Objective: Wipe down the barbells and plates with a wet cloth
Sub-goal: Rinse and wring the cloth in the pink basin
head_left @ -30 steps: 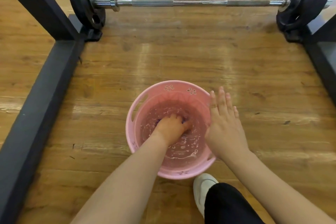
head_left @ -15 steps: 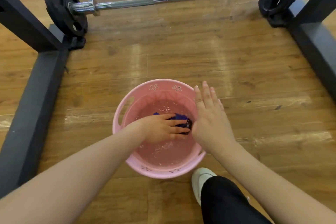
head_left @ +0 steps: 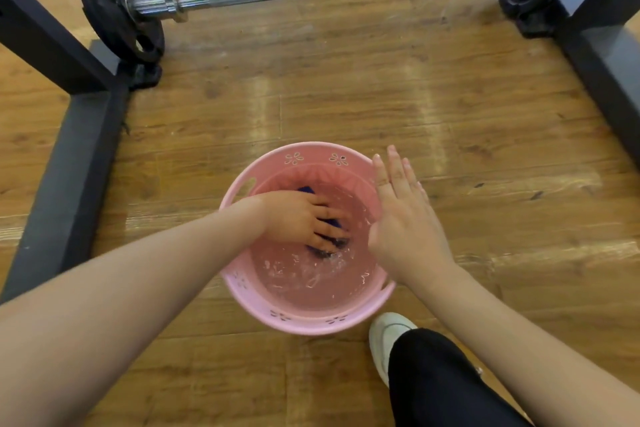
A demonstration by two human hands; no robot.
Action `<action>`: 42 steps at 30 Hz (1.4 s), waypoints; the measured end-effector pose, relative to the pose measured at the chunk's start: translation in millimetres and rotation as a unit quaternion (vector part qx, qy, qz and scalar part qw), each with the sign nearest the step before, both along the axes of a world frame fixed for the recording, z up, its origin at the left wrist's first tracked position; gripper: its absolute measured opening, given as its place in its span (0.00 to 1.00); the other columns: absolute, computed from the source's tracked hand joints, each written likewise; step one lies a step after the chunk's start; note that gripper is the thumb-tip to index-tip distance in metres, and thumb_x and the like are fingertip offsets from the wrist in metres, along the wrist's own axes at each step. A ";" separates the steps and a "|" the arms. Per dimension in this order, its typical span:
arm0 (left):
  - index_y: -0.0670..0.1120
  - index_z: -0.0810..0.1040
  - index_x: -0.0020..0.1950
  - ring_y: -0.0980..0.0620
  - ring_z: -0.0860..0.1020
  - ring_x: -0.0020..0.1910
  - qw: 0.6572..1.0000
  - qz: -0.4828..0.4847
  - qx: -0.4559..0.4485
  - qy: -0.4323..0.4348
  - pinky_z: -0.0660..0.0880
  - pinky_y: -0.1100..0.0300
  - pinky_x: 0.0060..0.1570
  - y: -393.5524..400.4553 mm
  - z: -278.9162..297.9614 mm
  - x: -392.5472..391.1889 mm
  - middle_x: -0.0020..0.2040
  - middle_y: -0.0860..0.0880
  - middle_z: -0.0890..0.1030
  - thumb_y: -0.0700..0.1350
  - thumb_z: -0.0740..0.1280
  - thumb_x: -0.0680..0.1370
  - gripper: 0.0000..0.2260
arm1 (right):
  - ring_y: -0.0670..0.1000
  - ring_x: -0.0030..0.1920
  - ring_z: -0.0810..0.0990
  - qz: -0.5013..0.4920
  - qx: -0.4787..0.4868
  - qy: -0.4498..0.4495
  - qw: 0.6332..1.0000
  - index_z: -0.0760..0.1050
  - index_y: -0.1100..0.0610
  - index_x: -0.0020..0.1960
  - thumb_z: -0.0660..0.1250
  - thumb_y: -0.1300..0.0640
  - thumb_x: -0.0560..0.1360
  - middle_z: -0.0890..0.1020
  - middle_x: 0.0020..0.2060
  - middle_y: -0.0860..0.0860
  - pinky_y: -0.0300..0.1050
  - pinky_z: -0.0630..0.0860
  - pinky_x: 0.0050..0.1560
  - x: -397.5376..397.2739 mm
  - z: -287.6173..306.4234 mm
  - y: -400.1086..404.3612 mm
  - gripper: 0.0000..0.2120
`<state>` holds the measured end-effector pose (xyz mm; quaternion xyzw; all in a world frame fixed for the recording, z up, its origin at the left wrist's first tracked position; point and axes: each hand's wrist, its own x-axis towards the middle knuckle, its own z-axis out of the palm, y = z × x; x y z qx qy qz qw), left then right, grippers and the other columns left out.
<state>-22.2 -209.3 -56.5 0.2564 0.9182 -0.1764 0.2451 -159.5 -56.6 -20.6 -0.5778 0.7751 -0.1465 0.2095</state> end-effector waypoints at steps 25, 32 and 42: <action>0.49 0.84 0.44 0.46 0.78 0.39 0.941 0.292 0.087 0.145 0.77 0.58 0.34 24.2 -23.6 11.4 0.39 0.51 0.81 0.46 0.56 0.72 0.16 | 0.49 0.76 0.38 0.002 -0.010 -0.015 1.000 0.37 0.53 0.77 0.58 0.63 0.74 0.36 0.75 0.47 0.50 0.45 0.76 -1.2 -1.6 -0.5 0.40; 0.41 0.83 0.34 0.54 0.75 0.43 0.698 0.491 0.442 0.276 0.70 0.67 0.47 25.6 18.5 15.6 0.37 0.49 0.82 0.31 0.57 0.58 0.17 | 0.49 0.76 0.37 -0.002 -0.005 -0.018 1.000 0.37 0.53 0.77 0.58 0.62 0.75 0.37 0.76 0.49 0.49 0.45 0.76 -1.6 -1.0 -1.1 0.39; 0.43 0.70 0.23 0.50 0.70 0.27 -0.032 0.593 0.780 0.197 0.71 0.62 0.32 58.5 42.2 5.3 0.25 0.46 0.69 0.41 0.54 0.67 0.14 | 0.50 0.76 0.40 -0.004 -0.004 -0.020 1.000 0.41 0.54 0.78 0.60 0.62 0.73 0.41 0.77 0.50 0.49 0.47 0.75 -1.4 1.0 -0.5 0.40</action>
